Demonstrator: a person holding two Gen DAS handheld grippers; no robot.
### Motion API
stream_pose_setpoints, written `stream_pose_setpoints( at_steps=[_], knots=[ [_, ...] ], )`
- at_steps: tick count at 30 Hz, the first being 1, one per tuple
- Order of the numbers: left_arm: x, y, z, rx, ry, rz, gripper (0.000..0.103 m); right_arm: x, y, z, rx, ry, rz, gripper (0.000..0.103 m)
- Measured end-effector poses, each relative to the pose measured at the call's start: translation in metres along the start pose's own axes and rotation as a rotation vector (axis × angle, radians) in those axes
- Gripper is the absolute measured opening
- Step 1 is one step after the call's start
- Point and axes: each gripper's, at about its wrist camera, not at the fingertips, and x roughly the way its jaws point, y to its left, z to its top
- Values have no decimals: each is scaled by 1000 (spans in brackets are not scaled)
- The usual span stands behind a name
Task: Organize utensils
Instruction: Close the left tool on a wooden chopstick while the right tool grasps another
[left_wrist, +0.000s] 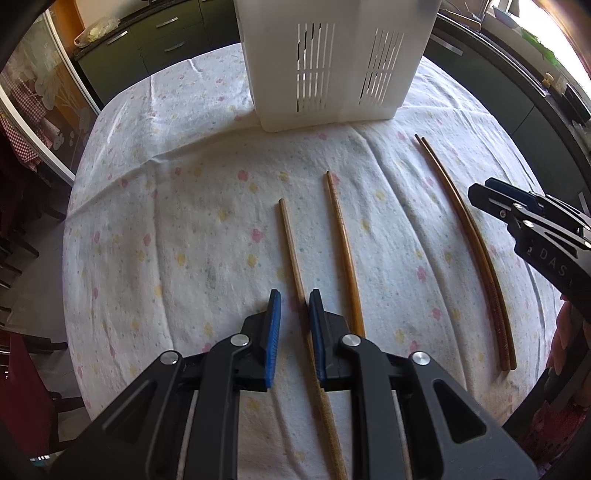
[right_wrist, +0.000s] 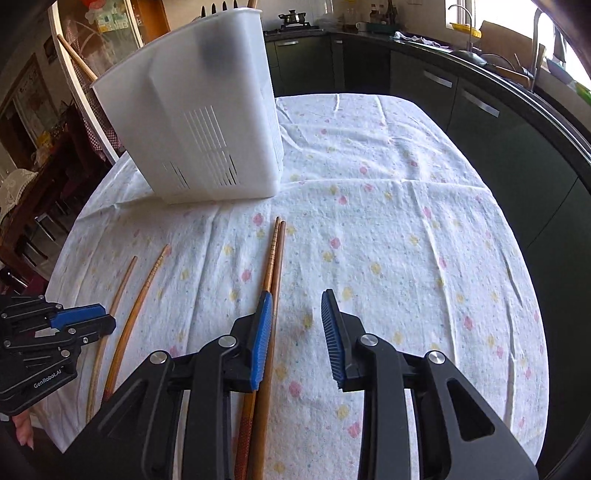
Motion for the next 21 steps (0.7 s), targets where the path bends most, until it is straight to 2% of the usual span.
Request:
stream_pose_setpoints(
  at_steps=[21],
  knots=[
    [0, -1, 0, 6, -8, -4, 16, 15, 18, 3, -76, 65, -52, 31]
  ],
)
